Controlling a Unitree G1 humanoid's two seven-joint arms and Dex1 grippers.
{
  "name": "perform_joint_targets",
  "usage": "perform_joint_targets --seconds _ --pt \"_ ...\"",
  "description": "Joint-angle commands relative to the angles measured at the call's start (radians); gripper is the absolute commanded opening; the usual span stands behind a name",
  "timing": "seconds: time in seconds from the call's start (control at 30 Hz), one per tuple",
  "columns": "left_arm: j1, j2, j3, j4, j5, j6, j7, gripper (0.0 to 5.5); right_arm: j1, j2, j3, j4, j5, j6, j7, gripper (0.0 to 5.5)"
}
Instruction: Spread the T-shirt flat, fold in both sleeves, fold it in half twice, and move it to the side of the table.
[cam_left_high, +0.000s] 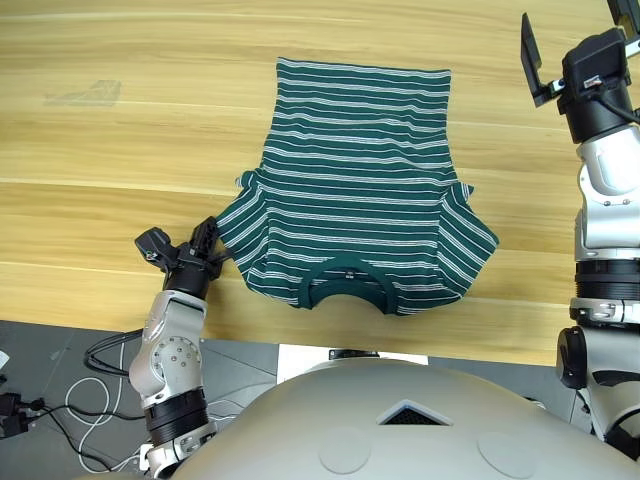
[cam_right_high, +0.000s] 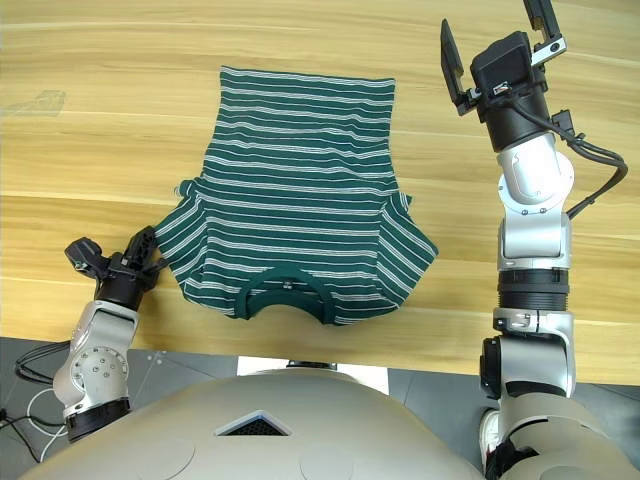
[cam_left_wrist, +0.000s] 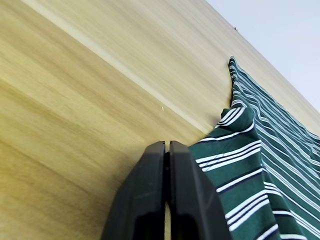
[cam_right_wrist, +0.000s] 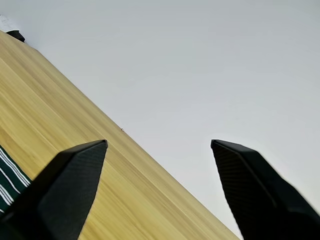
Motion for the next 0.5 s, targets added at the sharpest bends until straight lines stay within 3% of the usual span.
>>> perform_joint_targets --seconds 0.03,0.5 --pt "0.02 -0.006 -0.011 0.04 0.034 0.038 0.021 0.02 -0.012 0.005 0.006 0.009 -0.005 -0.002 0.005 3.85" --pt "0.032 -0.018 -0.028 -0.003 0.053 0.004 0.021 0.02 -0.006 0.012 0.008 0.009 -0.006 -0.003 0.005 3.85"
